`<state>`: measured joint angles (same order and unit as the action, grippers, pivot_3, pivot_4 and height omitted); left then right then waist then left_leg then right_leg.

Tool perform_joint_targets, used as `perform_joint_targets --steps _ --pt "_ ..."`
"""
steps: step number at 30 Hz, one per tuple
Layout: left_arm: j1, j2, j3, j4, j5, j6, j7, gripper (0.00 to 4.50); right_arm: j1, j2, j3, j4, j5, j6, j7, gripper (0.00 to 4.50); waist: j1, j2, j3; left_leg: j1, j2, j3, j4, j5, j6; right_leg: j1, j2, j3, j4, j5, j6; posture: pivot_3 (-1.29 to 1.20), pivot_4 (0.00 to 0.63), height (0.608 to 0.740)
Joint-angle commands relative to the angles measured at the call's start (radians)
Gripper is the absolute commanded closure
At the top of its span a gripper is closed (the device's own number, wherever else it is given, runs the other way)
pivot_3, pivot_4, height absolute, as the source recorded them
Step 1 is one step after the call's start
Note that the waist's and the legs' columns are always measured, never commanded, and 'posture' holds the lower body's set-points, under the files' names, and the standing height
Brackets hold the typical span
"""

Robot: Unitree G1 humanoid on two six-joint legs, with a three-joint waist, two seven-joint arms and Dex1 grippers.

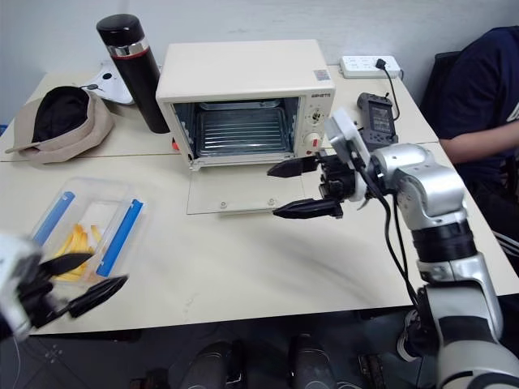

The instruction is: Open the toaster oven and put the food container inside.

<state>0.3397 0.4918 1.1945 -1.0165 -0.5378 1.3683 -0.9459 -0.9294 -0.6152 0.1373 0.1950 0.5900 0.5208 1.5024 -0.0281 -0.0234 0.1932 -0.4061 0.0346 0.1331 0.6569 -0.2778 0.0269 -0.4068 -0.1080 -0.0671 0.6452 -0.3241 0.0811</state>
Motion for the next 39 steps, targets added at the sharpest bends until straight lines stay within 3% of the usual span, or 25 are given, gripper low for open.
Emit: perform_joint_targets --steps 1,4,10,15,21,28,32,35,39 --pt "-0.010 -0.089 0.190 -0.031 -0.095 0.055 0.063 0.01 -0.042 0.029 0.001 0.048 -0.032 -0.070 0.044 0.00 0.001 0.000 0.000 0.000 -0.001 -0.002 0.000 0.000 0.000 0.001 -0.001 -0.002 0.000 0.000 0.000 0.00 0.150 0.740" --pt "-0.101 -0.193 0.311 -0.031 -0.124 0.222 0.127 0.01 -0.066 0.056 0.005 0.087 -0.050 -0.095 0.060 0.00 0.001 0.000 0.000 0.001 -0.003 -0.006 -0.001 -0.003 -0.005 0.003 -0.004 -0.005 0.001 0.000 -0.001 0.00 0.150 0.740" --pt "-0.181 -0.351 0.349 0.044 -0.136 0.246 0.348 0.01 -0.061 0.067 -0.005 0.089 -0.053 -0.097 0.067 0.00 -0.003 -0.002 -0.001 0.001 -0.004 -0.008 -0.002 -0.002 -0.002 0.006 -0.004 -0.009 -0.001 -0.001 -0.001 0.00 0.150 0.740" --pt "-0.402 -0.374 0.373 0.146 -0.209 0.246 0.641 0.01 -0.030 0.061 -0.024 0.051 -0.040 -0.070 0.037 0.00 0.002 -0.003 -0.002 0.002 -0.004 -0.012 -0.001 0.000 -0.001 0.009 -0.004 -0.013 0.000 0.000 -0.001 0.00 0.150 0.740" --pt "-0.470 -0.313 0.327 0.244 -0.425 0.246 0.936 0.01 0.029 0.047 -0.045 -0.029 -0.023 -0.025 -0.004 0.00 -0.002 -0.006 -0.004 0.003 -0.004 -0.012 -0.004 -0.002 -0.002 0.011 -0.004 -0.014 -0.001 0.000 0.000 0.00 0.150 0.740" --pt "-0.521 -0.300 0.264 0.400 -0.647 0.246 1.433 0.01 0.080 0.044 -0.081 -0.110 -0.010 0.017 -0.067 0.00 0.001 -0.006 -0.004 0.003 -0.004 -0.012 -0.004 -0.001 -0.002 0.011 -0.004 -0.014 -0.002 0.000 0.000 0.00 0.150 0.740" --pt "-0.543 -0.253 0.215 0.492 -0.853 0.203 1.677 0.81 0.100 0.039 -0.095 -0.145 0.000 0.031 -0.097 0.00 0.003 -0.006 -0.004 0.003 -0.004 -0.013 -0.004 -0.003 -0.007 0.011 -0.004 -0.014 -0.002 0.000 0.000 0.00 0.150 0.740" --pt "-0.414 -0.175 0.051 0.574 -1.166 -0.031 1.935 1.63 0.110 0.036 -0.104 -0.165 0.008 0.044 -0.111 0.00 0.000 -0.006 -0.004 0.004 -0.004 -0.013 -0.004 -0.003 -0.006 0.011 -0.004 -0.014 -0.002 0.000 0.000 0.00 0.150 0.740" --pt "-0.261 -0.010 -0.128 0.633 -1.410 -0.287 2.113 2.82 0.124 0.014 -0.116 -0.197 0.025 0.060 -0.121 0.00 0.000 -0.007 -0.004 0.004 -0.004 -0.013 -0.006 -0.001 -0.003 0.010 -0.005 -0.013 -0.003 0.000 0.000 0.00 0.150 0.740"
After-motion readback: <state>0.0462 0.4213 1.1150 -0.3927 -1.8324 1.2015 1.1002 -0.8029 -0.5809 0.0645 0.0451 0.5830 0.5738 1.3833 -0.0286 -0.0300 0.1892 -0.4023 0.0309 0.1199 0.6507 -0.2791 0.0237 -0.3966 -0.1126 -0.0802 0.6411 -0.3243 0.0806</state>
